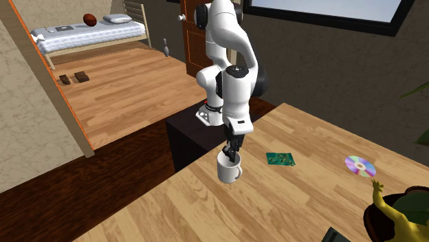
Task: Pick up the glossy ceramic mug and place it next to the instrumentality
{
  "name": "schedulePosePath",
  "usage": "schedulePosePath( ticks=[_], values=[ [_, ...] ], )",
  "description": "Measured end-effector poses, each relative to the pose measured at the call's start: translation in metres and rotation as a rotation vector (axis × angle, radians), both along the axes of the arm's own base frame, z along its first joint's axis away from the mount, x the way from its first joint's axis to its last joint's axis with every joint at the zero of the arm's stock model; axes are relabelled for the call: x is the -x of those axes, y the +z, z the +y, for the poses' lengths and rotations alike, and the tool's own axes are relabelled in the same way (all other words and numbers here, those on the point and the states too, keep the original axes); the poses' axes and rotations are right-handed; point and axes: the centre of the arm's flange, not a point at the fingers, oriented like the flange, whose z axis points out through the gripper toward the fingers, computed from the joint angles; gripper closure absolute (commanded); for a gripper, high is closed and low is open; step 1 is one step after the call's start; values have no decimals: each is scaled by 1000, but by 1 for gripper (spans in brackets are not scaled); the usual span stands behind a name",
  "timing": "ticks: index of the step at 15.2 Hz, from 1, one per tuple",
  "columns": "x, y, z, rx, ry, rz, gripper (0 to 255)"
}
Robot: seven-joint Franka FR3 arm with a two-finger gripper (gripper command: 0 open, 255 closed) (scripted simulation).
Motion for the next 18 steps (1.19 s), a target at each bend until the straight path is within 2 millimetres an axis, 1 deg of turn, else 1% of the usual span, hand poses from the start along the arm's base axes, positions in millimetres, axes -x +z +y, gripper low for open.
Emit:
schedulePosePath(
  ticks=[7, 8, 12, 18],
  values=[
    [0, 0, 0, 0, 0, 0, 255],
    [0, 2, 0, 0, 0, 0, 255],
    [0, 19, -1, 0, 0, 0, 255],
    [0, 53, 0, 0, 0, 0, 255]
  ],
)
